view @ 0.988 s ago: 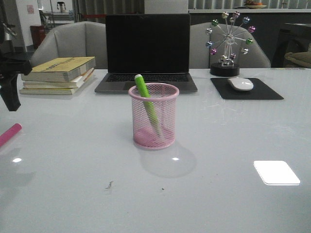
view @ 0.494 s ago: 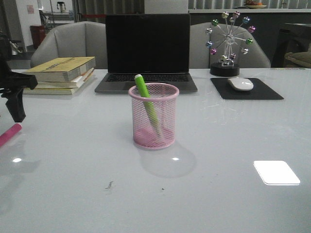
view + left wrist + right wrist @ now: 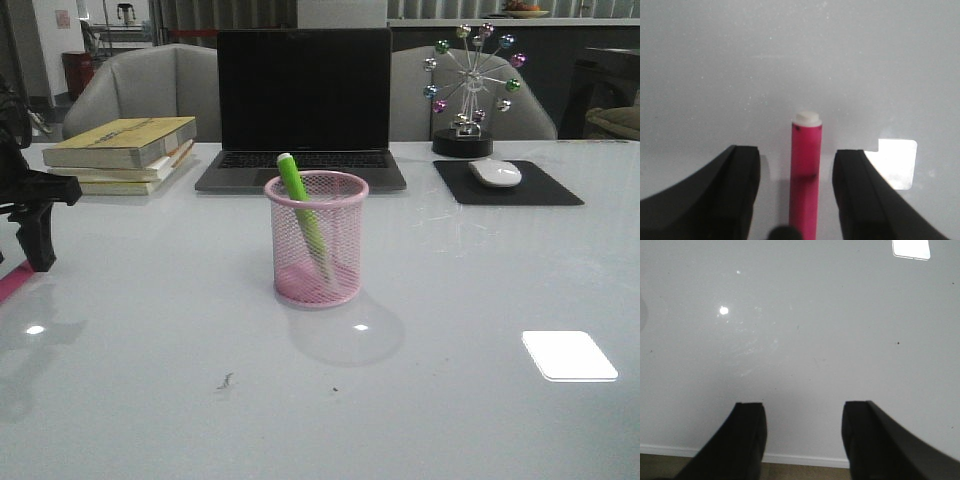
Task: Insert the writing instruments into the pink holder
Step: 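Lower the left gripper onto the pink highlighter and close on it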
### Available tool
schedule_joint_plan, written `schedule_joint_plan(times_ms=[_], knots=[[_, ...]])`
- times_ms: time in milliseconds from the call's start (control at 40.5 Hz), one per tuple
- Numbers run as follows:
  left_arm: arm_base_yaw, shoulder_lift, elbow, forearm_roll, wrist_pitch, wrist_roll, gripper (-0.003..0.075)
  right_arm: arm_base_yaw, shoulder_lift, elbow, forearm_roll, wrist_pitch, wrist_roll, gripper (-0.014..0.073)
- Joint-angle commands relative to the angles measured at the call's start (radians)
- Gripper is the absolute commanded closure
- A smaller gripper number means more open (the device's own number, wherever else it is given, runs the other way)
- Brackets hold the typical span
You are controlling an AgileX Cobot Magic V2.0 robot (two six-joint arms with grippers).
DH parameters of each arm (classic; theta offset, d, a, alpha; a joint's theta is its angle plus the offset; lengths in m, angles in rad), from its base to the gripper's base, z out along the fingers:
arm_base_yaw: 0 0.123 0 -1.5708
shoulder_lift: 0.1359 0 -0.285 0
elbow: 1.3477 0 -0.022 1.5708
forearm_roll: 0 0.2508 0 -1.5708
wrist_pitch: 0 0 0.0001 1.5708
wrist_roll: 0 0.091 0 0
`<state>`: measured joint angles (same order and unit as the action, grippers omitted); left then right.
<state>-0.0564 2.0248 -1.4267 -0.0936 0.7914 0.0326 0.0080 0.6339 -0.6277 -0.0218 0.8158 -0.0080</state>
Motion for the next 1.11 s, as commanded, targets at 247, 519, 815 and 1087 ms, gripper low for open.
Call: schedule_joint_plan(times_ms=[247,519,815,1087], knots=[[-0.006,-0.053,-0.029,-0.008,-0.028,-0.01,0.0314,-0.005,-0.002,-0.025,-0.01,-0.056,0.0,0.0139],[-0.006,-0.053,-0.029,-0.005,-0.03,-0.01,0.0314,-0.005,-0.002,-0.025,-0.01,-0.056,0.0,0.0139],[-0.006,-0.037,-0.029,0.0,-0.016,0.002,0.0314,-0.005,-0.002,-0.025,-0.01,-0.055,0.0,0.0139],[-0.006,0.022,-0.029,0.0,0.037,0.002,0.0314,-0.005,-0.002,-0.025,-0.01,-0.042,0.0,0.0139]])
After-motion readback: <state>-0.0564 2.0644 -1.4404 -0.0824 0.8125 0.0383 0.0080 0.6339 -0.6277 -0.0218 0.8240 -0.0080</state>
